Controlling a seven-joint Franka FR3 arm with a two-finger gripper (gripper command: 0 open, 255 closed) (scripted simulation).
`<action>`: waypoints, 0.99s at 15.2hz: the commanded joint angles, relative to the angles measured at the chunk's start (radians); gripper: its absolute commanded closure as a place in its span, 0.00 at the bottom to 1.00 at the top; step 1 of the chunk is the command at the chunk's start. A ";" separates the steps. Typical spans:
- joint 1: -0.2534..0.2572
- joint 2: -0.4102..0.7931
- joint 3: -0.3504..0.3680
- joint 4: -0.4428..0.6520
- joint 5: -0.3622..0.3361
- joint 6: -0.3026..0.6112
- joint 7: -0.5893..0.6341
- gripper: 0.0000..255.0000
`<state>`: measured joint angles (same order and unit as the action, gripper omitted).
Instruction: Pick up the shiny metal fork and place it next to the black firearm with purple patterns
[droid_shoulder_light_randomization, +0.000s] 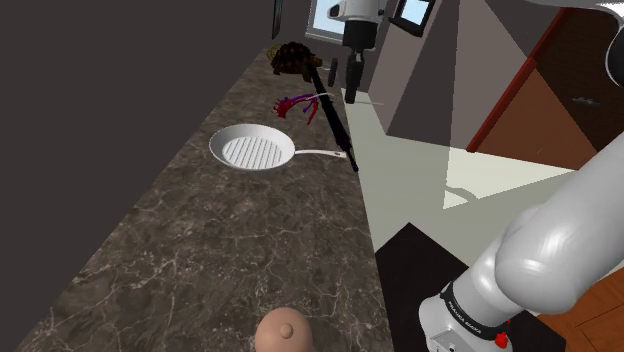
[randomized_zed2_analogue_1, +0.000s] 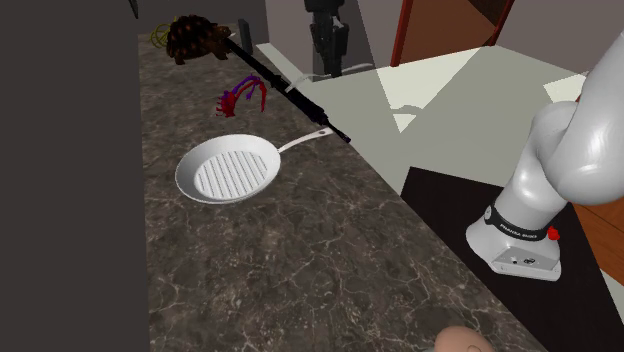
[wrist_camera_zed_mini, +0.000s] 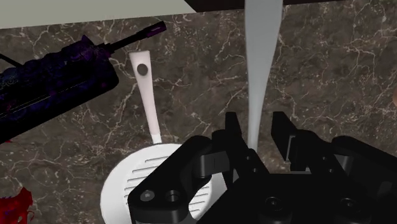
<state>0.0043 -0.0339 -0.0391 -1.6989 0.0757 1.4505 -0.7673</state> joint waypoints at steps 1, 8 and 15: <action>-0.022 -0.010 -0.023 -0.011 -0.011 -0.002 -0.047 1.00; -0.045 -0.015 -0.048 -0.083 -0.023 0.062 -0.098 1.00; -0.045 -0.015 -0.048 -0.177 -0.023 0.156 -0.103 1.00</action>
<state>-0.0411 -0.0531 -0.0877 -1.8642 0.0517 1.5898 -0.8704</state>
